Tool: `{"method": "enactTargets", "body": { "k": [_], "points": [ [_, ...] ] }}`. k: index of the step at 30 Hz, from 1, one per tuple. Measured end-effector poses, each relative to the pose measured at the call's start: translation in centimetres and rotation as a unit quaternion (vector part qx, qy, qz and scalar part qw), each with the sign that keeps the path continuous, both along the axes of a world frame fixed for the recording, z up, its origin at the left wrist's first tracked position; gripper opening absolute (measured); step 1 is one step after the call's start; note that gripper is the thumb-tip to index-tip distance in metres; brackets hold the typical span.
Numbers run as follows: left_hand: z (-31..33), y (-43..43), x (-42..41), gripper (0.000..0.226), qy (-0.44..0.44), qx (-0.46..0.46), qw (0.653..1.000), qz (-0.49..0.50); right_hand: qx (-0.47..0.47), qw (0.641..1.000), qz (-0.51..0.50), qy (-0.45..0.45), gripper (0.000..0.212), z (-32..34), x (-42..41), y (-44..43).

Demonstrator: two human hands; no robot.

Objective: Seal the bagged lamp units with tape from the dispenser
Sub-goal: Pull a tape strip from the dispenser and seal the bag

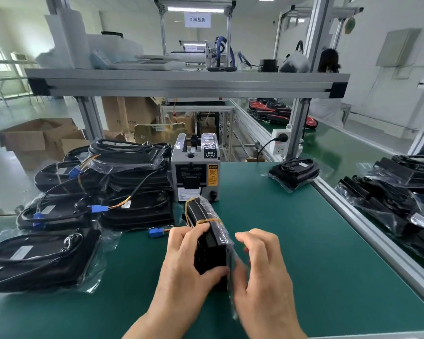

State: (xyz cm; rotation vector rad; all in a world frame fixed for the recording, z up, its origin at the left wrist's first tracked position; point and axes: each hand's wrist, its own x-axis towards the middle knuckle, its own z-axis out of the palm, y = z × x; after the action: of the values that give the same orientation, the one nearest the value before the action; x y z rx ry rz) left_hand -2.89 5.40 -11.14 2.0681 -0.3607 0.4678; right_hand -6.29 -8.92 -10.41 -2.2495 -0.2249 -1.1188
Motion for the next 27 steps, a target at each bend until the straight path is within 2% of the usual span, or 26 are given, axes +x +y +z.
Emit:
{"method": "enactTargets", "body": {
  "k": [3, 4, 5, 7, 9, 10, 12, 14, 15, 17, 18, 20, 22, 23, 24, 25, 27],
  "points": [
    [0.0, 0.1, 0.0, 0.080, -0.013, -0.002, 1.000, 0.000, -0.004, 0.997, 0.035, -0.064, 0.009, 0.5, 0.3, -0.5],
    [0.0, 0.1, 0.1, 0.081, -0.016, -0.001, 1.000, 0.000, 0.003, 0.996, 0.045, -0.075, 0.007, 0.8, 0.3, -0.5],
    [-0.1, 0.1, 0.1, 0.081, -0.019, 0.001, 1.000, 0.000, 0.035, 0.996, 0.052, -0.066, 0.014, 0.8, 0.2, -0.6],
    [-0.2, 0.1, 0.0, 0.083, -0.023, 0.002, 1.000, -0.001, 0.184, 0.982, 0.043, 0.006, 0.020, 1.6, 0.0, -1.1],
    [-0.2, 0.1, 0.0, 0.085, -0.028, 0.000, 1.000, -0.002, 0.310, 0.947, 0.042, 0.074, 0.021, 1.9, -0.1, -1.8],
    [-0.2, 0.2, 0.0, 0.085, -0.033, 0.002, 0.999, -0.002, 0.300, 0.950, 0.041, 0.073, 0.019, 2.0, -0.2, -2.0],
    [-0.1, 0.1, 0.0, 0.084, -0.037, 0.005, 0.999, -0.002, 0.180, 0.981, 0.054, 0.055, 0.013, 2.4, -0.6, -1.6],
    [0.1, -0.1, 0.0, 0.080, -0.032, 0.006, 0.999, -0.009, 0.042, 0.996, 0.040, 0.073, 0.029, 2.0, -0.7, -0.5],
    [0.1, -0.2, 0.1, 0.078, -0.032, 0.007, 0.999, -0.010, 0.005, 0.996, 0.024, 0.085, 0.033, 1.9, -0.6, -0.2],
    [0.1, -0.2, 0.0, 0.078, -0.030, 0.010, 0.999, -0.007, -0.012, 0.997, 0.006, 0.074, 0.027, 1.8, 0.0, -0.3],
    [0.1, -0.2, -0.1, 0.079, -0.028, 0.010, 1.000, -0.006, 0.008, 0.998, 0.014, 0.065, 0.024, 1.7, 0.2, -0.6],
    [0.2, -0.1, -0.2, 0.080, -0.025, 0.012, 1.000, -0.008, 0.159, 0.979, 0.046, 0.120, 0.024, 1.7, 0.5, -1.1],
    [0.3, -0.1, -0.3, 0.080, -0.025, 0.018, 0.999, -0.011, 0.361, 0.899, 0.104, 0.225, 0.025, 1.7, 0.6, -1.6],
    [0.3, -0.2, -0.4, 0.080, -0.026, 0.022, 0.999, -0.011, 0.441, 0.851, 0.122, 0.257, 0.028, 1.6, 0.7, -1.6],
    [0.4, -0.3, -0.4, 0.080, -0.029, 0.027, 0.999, -0.011, 0.482, 0.823, 0.130, 0.270, 0.028, 1.6, 0.6, -1.7],
    [0.4, -0.3, -0.4, 0.080, -0.031, 0.029, 0.999, -0.009, 0.482, 0.824, 0.130, 0.266, 0.025, 1.6, 0.4, -1.6],
    [0.5, -0.2, -0.3, 0.080, -0.030, 0.026, 0.999, -0.007, 0.386, 0.889, 0.111, 0.220, 0.013, 1.8, -0.2, -1.1]
  ]
}}
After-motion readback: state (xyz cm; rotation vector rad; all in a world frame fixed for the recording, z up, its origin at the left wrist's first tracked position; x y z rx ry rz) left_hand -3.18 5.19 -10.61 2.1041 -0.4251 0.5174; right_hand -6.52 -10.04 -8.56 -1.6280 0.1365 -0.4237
